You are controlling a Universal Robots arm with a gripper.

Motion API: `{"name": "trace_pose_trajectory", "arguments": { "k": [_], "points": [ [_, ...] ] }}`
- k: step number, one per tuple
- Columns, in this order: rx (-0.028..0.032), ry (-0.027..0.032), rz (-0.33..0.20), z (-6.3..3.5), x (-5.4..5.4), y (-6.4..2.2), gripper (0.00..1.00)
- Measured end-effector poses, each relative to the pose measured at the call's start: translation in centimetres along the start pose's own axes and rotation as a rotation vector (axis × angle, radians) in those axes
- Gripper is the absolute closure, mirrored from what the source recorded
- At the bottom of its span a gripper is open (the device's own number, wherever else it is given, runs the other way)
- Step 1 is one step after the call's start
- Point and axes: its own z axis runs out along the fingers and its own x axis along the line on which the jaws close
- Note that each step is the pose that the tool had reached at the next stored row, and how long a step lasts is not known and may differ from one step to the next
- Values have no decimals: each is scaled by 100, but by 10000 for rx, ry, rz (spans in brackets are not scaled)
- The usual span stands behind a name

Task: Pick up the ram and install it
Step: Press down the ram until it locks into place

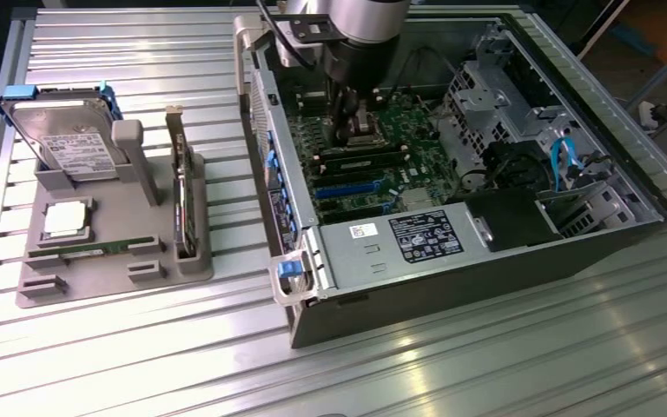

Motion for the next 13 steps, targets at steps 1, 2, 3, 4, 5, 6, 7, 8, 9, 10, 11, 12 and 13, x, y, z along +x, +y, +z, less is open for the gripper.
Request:
{"name": "trace_pose_trajectory", "arguments": {
  "k": [1,2,3,4,5,6,7,8,9,10,11,12,13],
  "points": [
    [-1,8,-1,1,0,-17,89],
    [-3,20,-1,1,0,-37,89],
    [-6,32,-1,1,0,-60,89],
    [-9,40,-1,2,0,-76,89],
    [-17,65,-2,3,0,-121,89],
    [-21,78,-3,4,0,-141,89],
    [-24,90,-2,4,-1,-159,89],
    [-29,104,-3,5,-1,-180,89],
    [-40,134,-3,6,-1,-223,89],
    [-55,166,-3,7,-1,-273,89],
    [-65,185,-4,8,-1,-299,89],
    [-74,204,-3,8,-1,-325,89],
    [-83,216,-3,9,-1,-348,89]
  ]
}}
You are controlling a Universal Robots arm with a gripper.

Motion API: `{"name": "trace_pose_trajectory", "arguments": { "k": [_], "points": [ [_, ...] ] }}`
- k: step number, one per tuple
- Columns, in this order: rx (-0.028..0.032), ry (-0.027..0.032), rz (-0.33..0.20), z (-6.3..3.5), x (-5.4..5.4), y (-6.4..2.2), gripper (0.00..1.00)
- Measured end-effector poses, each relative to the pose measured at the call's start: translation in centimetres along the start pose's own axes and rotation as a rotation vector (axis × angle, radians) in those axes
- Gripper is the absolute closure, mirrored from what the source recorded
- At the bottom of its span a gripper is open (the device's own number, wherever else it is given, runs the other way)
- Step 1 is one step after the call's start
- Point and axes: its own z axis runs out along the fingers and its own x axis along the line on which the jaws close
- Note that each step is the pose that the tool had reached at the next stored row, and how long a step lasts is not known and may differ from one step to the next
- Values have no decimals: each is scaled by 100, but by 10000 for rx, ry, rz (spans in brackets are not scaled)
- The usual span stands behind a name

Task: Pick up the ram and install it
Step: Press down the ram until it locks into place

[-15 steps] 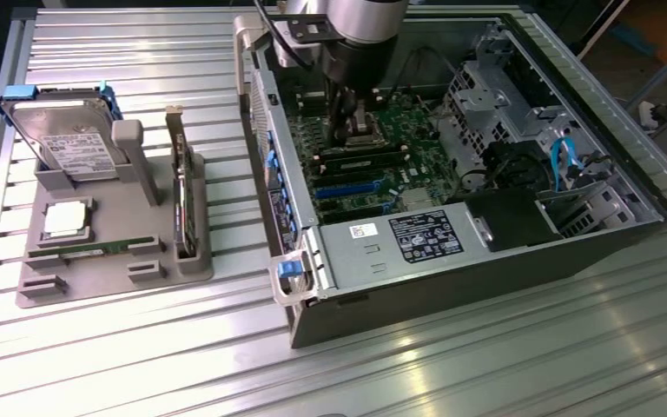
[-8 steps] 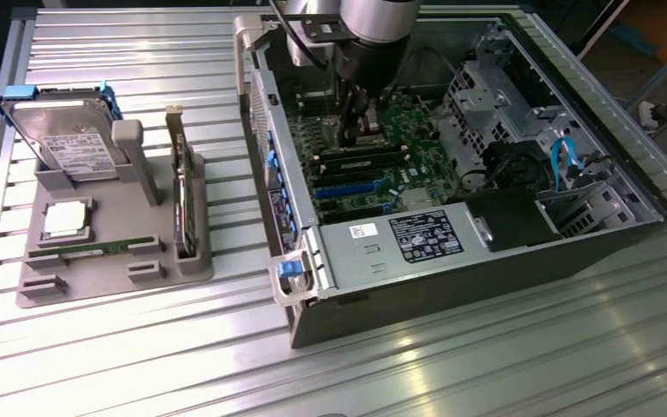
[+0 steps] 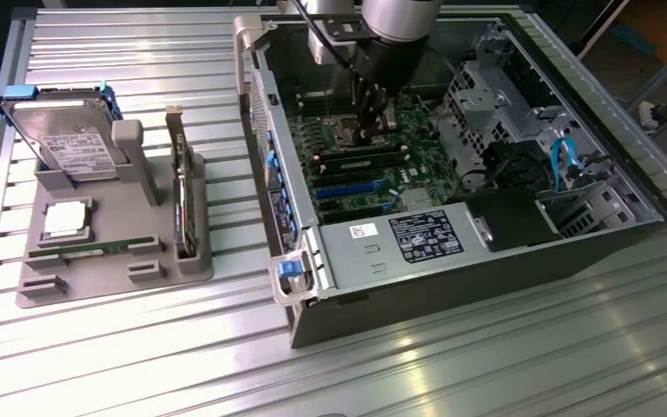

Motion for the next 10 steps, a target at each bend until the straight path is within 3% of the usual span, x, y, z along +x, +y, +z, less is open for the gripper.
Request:
{"name": "trace_pose_trajectory", "arguments": {
  "k": [8,10],
  "points": [
    [-59,58,24,3,-1,-191,89],
    [-89,91,30,5,-1,-271,89]
  ]
}}
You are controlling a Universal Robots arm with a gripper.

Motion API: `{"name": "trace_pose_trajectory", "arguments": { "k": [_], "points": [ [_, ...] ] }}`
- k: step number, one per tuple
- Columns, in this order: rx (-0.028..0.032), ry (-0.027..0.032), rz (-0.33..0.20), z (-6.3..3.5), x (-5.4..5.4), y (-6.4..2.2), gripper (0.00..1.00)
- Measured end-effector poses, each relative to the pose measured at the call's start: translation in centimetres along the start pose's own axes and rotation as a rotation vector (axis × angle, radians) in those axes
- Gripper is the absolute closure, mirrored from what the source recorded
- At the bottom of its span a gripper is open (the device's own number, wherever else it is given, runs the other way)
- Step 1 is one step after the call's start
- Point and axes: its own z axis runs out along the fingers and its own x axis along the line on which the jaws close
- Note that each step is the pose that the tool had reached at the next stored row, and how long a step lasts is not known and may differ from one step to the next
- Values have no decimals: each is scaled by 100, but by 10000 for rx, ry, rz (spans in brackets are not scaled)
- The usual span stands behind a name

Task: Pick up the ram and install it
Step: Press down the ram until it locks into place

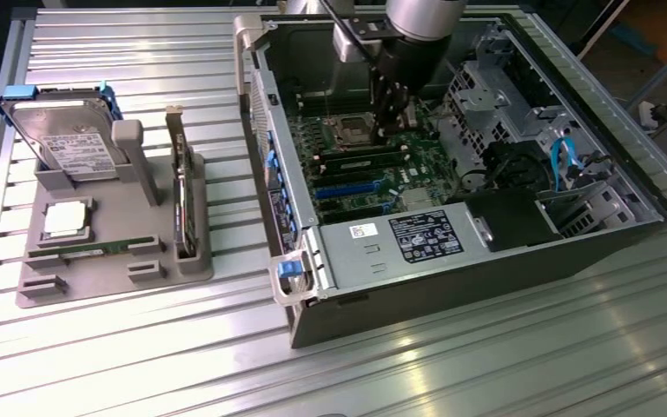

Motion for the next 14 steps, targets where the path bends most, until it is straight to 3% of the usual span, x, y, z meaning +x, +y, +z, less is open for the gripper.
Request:
{"name": "trace_pose_trajectory", "arguments": {
  "k": [6,10,14],
  "points": [
    [-98,125,13,1,-1,-187,89],
    [-136,180,15,1,-2,-254,89],
    [-137,180,15,1,-2,-257,89]
  ]
}}
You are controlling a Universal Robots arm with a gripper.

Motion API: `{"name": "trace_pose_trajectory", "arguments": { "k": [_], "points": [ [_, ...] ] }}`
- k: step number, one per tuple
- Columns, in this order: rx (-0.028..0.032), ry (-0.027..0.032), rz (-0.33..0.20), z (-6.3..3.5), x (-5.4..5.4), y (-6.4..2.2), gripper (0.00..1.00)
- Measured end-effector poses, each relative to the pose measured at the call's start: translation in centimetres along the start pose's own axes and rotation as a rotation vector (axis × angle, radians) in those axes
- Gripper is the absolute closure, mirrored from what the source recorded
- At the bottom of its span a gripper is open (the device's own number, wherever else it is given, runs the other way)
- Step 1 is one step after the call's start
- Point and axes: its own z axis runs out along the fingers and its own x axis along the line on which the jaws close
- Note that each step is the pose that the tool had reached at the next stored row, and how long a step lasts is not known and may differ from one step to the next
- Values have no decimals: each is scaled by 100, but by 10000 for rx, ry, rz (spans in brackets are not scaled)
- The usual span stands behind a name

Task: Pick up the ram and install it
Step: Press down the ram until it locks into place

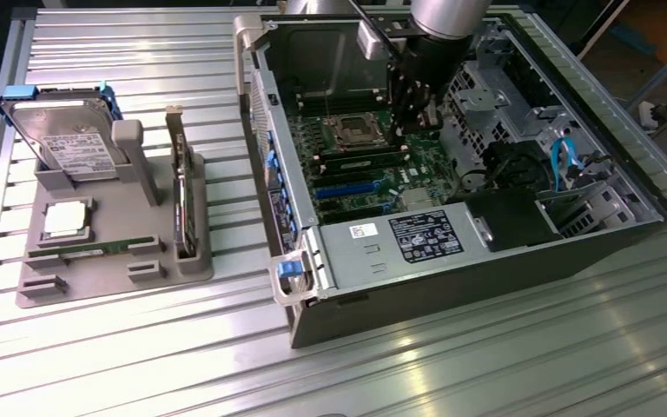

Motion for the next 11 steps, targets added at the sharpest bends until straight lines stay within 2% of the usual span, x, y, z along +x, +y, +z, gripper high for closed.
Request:
{"name": "trace_pose_trajectory", "arguments": {
  "k": [2,5,11],
  "points": [
    [1,12,0,2,-1,-1,89],
    [-1,65,-1,-13,-2,0,89],
    [-1,105,0,-91,1,0,89]
  ]
}}
